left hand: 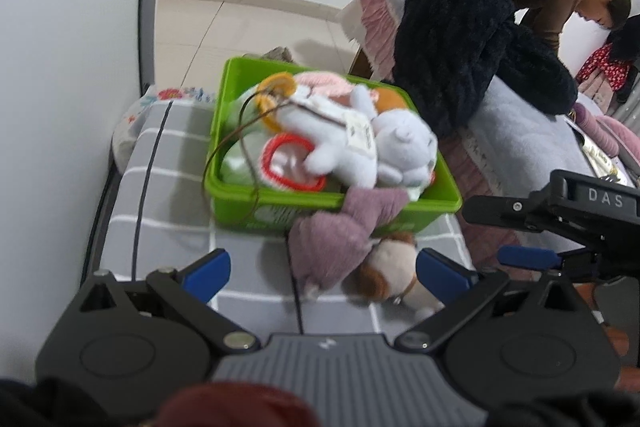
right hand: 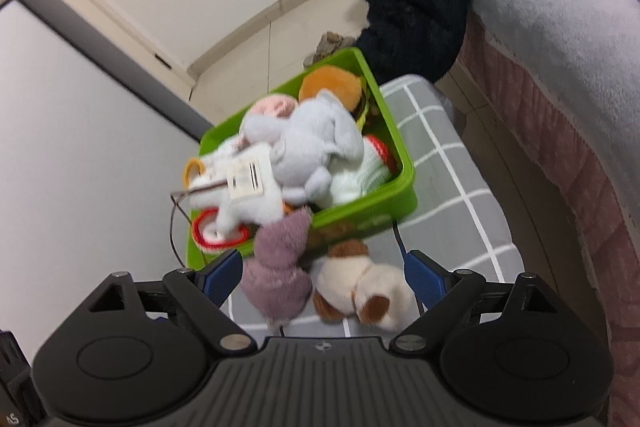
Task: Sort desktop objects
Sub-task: 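Move both tools down toward the purple plush and puppy plush beside the bin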
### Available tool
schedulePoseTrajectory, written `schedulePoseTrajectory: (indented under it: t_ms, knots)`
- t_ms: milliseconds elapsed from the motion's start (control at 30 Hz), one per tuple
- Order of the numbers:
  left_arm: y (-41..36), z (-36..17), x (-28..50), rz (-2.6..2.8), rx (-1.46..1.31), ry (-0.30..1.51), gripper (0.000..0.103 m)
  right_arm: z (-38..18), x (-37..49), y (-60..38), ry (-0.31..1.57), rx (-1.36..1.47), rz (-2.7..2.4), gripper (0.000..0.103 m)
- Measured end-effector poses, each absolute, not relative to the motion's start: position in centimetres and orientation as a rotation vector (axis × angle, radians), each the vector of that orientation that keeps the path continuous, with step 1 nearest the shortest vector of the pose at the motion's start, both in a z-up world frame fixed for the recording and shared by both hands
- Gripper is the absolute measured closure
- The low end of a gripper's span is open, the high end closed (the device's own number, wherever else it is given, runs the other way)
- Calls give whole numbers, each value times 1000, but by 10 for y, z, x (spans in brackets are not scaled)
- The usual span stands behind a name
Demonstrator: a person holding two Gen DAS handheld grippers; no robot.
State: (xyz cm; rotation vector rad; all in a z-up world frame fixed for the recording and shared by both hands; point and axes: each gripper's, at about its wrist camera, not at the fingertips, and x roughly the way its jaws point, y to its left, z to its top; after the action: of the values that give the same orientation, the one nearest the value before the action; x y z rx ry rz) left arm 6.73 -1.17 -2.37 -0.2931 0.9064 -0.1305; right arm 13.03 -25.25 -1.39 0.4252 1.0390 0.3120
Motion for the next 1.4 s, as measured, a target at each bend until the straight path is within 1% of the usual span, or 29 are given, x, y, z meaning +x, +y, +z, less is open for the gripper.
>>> schedulePoseTrajectory:
  t_ms: [300,367,433,533,800,1033,1133,1200,1267,1400]
  knots:
    - [-5,-53,62,-95,-263,980,1,-46,119,-250,1101,365,334,14]
    - [-6,-59,64,-79,-233,997,1,-59,117,-250,1145,353,328,14]
    - [-5,-63,67,-64,-222,1009,1,-67,117,-244,1205,281,311,14]
    - [-7,-66,72,-62,-225,1014,1,-68,114,-239,1191,185,334,14]
    - [-18,-78,85,-77,-210,960,1,-76,122,-236,1215,140,343,14]
    - [-19,-92,95,-72,-254,943,1,-84,129,-237,1206,121,363,14]
    - [-19,-97,97,-79,-265,942,2,-90,132,-237,1208,108,368,14]
    - [-19,-98,97,-88,-273,941,6,-93,132,-237,1211,92,370,14]
    - [-20,-100,98,-92,-279,940,7,-95,131,-234,1195,67,374,14]
    - [-24,-101,100,-104,-284,933,13,-95,128,-226,1166,8,378,14]
